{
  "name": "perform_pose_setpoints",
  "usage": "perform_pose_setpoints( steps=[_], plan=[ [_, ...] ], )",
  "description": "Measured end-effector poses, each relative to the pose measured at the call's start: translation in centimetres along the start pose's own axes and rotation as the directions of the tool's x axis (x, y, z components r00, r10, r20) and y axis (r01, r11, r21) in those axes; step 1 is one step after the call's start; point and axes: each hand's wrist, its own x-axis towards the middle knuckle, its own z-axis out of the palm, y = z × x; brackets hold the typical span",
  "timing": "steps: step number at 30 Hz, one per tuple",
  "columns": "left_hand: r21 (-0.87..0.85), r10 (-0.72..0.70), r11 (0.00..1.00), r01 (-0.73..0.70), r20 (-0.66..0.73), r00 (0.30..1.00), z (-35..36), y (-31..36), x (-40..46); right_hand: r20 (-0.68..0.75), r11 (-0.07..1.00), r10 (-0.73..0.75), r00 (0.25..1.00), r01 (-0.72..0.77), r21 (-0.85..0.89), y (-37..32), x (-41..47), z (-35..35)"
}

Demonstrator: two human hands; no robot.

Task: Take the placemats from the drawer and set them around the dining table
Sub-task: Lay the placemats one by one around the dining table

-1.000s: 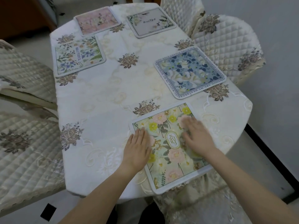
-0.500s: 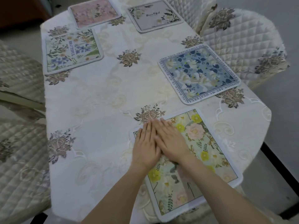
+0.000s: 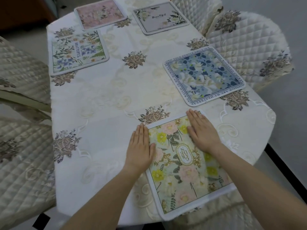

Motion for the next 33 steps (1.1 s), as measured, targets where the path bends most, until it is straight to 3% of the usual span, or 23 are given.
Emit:
perform_pose_setpoints(
  steps=[4,7,10,14,20,27,33],
  plan=[
    [0.088,0.053,0.994,-0.066,0.143,0.988,-2.2,1.2,-0.6,0.018,0.99,0.065,0.998,-0.067,0.121,-2.2,-0.7,-1.5],
    [0.065,0.195,0.978,-0.201,0.079,0.978,-2.2,4.3,-4.4,-0.079,0.979,0.037,0.996,-0.021,0.202,-6.6,-4.5,-2.0],
    [0.005,0.219,0.975,-0.22,0.079,0.972,0.0,8.1,-8.7,-0.054,0.985,-0.059,0.997,0.067,0.157,-9.2,-10.0,0.0],
    [-0.054,0.155,0.987,-0.151,0.076,0.985,1.8,9.9,-10.0,0.009,0.995,-0.081,0.997,0.081,0.062,-7.7,-13.5,2.8],
    [-0.04,0.18,0.983,-0.178,0.065,0.981,2.0,9.3,-10.5,0.031,0.992,-0.129,0.991,0.129,0.002,-6.6,-13.5,3.1],
    [-0.055,0.186,0.982,-0.182,0.085,0.979,1.0,5.0,-12.4,0.034,1.0,-0.001,0.999,0.001,-0.003,0.6,-14.6,1.2],
    [0.052,0.212,0.973,-0.226,0.2,0.957,-0.7,2.1,-13.6,0.07,1.0,0.026,0.997,-0.026,0.005,0.5,-14.7,0.6]
  ],
)
